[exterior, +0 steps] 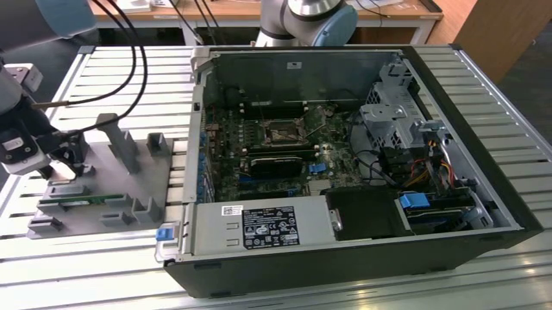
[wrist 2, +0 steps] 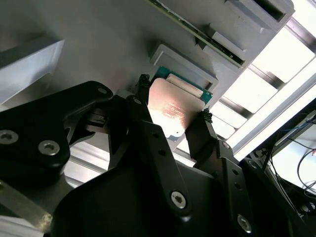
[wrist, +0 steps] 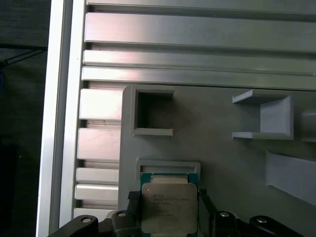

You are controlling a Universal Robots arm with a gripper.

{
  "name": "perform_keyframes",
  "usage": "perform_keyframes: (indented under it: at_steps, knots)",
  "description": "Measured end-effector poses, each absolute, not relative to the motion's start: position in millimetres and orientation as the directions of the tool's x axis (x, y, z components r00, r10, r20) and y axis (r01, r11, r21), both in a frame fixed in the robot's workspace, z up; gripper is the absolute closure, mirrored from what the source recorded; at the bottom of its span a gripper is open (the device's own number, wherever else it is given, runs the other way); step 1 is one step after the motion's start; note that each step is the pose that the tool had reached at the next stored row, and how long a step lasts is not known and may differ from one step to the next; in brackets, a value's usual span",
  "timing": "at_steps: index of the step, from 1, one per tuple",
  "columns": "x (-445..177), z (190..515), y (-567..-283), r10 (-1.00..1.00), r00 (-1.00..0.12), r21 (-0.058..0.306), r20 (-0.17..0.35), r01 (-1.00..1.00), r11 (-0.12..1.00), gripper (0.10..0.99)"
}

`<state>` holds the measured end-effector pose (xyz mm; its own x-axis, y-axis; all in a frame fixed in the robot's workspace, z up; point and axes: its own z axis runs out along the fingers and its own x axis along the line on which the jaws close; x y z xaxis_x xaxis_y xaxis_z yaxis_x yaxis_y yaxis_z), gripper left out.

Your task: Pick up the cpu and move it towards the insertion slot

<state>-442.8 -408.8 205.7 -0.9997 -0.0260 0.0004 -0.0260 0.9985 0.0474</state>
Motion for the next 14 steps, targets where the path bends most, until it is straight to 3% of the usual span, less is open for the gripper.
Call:
perform_keyframes:
  at_steps: [14]
  knots:
    - [-442.8, 211.4, -408.8, -0.026, -1.000, 0.047, 0.000, -0.026, 0.999, 0.545]
